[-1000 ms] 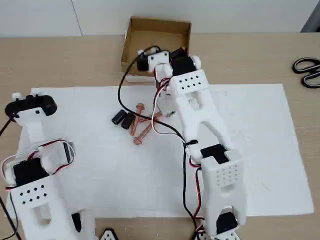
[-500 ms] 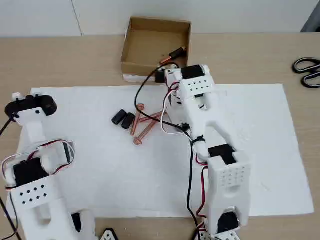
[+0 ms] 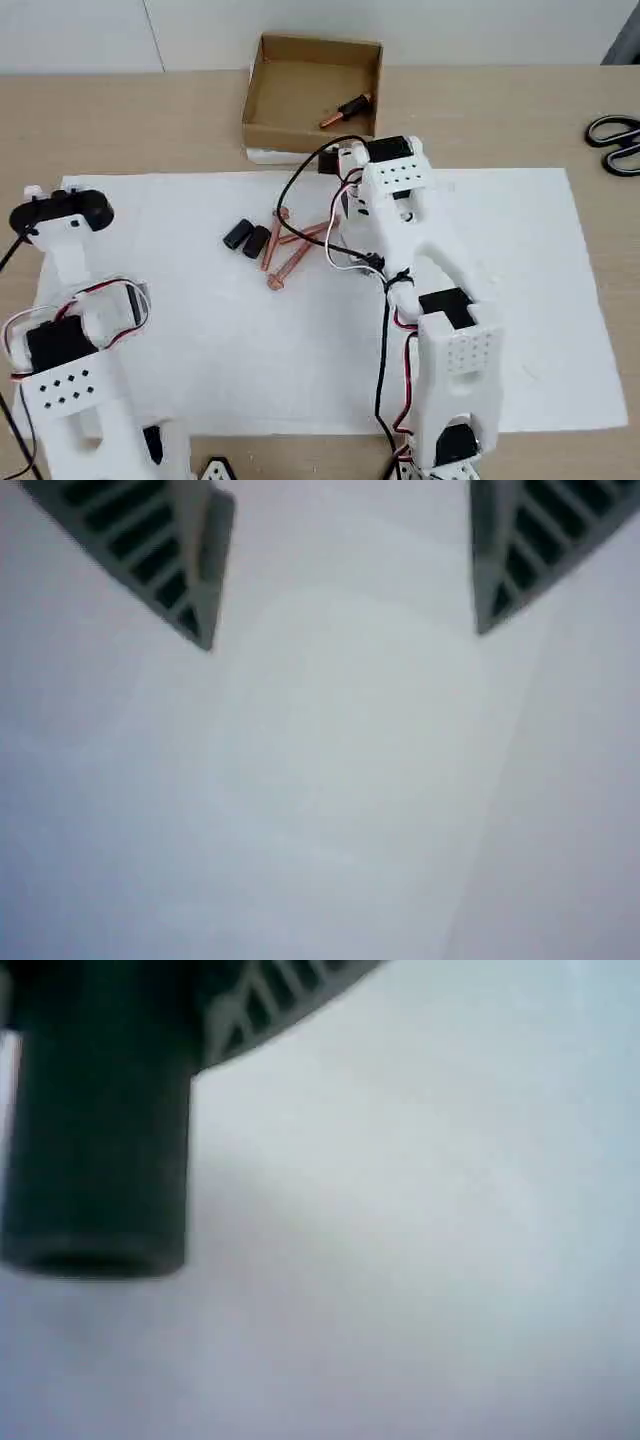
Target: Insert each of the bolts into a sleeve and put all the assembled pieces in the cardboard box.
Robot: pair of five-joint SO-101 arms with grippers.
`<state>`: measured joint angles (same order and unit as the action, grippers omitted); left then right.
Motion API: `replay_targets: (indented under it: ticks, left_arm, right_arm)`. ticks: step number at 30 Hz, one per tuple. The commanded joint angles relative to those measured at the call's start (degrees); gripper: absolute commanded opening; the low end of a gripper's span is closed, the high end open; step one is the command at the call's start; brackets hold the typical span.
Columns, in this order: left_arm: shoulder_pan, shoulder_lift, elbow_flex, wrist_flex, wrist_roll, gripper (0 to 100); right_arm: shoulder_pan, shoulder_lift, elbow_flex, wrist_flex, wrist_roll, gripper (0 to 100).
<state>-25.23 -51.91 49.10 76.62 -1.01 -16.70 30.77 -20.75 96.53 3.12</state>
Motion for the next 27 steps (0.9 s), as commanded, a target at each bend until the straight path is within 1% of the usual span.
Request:
replay_targets:
  ticks: [1,3,6,17,27]
  left_arm:
    - [0.3,-0.8,-0.7,-1.5,0.4,16]
    - [0.3,-0.8,-0.8,-1.5,0.4,16]
    - [0.3,-0.8,-1.3,-1.4,0.4,16]
    - [0.3,-0.8,-1.8,-1.3,0.4,16]
    - [0.3,-0.8,-1.8,-1.1,0.4,16]
  right_arm:
    - [1.2,-3.7,-0.3,-0.2,-0.6,9.9]
    - [1.2,-3.7,-0.3,-0.1,-0.5,13.8]
    - [1.2,-3.7,-0.3,-0.1,-0.4,17.0]
    - [0.8,-3.3,-0.3,-2.3,-0.3,17.2]
    - [0.0,3.7,-0.6,-5.2,1.0,16.8]
